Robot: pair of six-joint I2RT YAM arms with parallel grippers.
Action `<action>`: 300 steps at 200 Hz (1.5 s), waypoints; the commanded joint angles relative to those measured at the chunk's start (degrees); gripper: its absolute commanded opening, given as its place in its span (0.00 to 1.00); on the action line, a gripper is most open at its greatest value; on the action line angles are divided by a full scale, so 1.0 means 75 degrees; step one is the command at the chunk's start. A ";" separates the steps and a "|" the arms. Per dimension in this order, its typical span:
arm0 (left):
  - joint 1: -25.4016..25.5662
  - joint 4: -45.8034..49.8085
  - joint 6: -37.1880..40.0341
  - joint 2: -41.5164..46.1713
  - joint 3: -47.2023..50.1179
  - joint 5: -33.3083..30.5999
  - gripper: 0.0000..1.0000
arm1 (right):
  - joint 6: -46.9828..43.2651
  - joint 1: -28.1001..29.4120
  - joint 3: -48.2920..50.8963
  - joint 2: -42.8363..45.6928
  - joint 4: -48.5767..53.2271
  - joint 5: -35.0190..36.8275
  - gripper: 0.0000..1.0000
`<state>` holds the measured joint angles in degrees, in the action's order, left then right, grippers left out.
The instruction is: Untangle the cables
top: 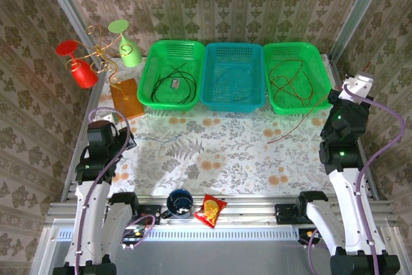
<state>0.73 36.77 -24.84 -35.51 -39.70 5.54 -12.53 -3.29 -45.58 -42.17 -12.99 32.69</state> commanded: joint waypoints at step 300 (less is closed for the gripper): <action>0.4470 -0.1587 -0.0887 -0.1442 -0.0319 -0.2075 0.00 | 0.1335 0.0055 -0.6184 -0.4965 -0.0837 -0.1258 0.00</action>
<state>33.74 24.08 -30.06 -47.13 -40.77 -8.93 -1.69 -3.22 -93.73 -78.59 -16.58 22.68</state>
